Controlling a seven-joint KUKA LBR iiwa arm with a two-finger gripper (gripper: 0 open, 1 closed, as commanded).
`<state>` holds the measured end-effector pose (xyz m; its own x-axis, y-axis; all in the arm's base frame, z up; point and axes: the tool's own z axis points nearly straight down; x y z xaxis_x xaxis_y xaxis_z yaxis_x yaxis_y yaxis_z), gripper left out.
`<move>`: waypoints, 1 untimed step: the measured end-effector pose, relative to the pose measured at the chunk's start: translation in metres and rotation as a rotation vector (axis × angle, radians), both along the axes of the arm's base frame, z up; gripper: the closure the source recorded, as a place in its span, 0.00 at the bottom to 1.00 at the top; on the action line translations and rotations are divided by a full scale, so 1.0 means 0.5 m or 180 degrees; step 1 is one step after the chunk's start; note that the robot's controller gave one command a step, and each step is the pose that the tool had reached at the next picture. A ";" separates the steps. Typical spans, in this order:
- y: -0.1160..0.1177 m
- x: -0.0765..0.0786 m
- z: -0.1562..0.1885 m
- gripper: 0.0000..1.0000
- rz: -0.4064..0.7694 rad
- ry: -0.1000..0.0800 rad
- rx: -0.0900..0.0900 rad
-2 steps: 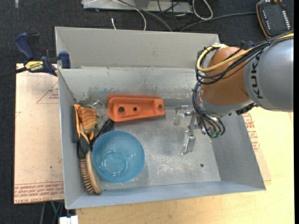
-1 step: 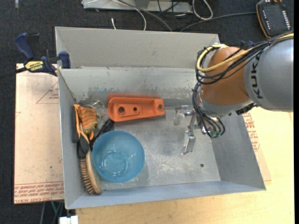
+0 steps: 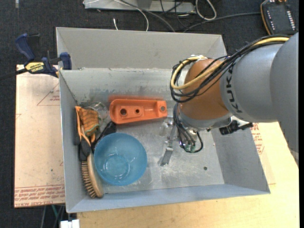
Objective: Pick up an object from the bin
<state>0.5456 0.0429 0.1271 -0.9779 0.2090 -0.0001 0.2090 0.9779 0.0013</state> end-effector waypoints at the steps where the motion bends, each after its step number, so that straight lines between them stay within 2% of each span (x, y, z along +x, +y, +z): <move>1: -0.139 0.191 0.031 0.00 -0.0424 -0.0035 -0.0005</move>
Offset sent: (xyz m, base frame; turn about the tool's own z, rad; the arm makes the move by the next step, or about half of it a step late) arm 0.0000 0.0000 0.0000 0.0000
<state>0.6413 -0.0267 0.1427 -0.9415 0.3368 -0.0111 0.3368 0.9416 0.0029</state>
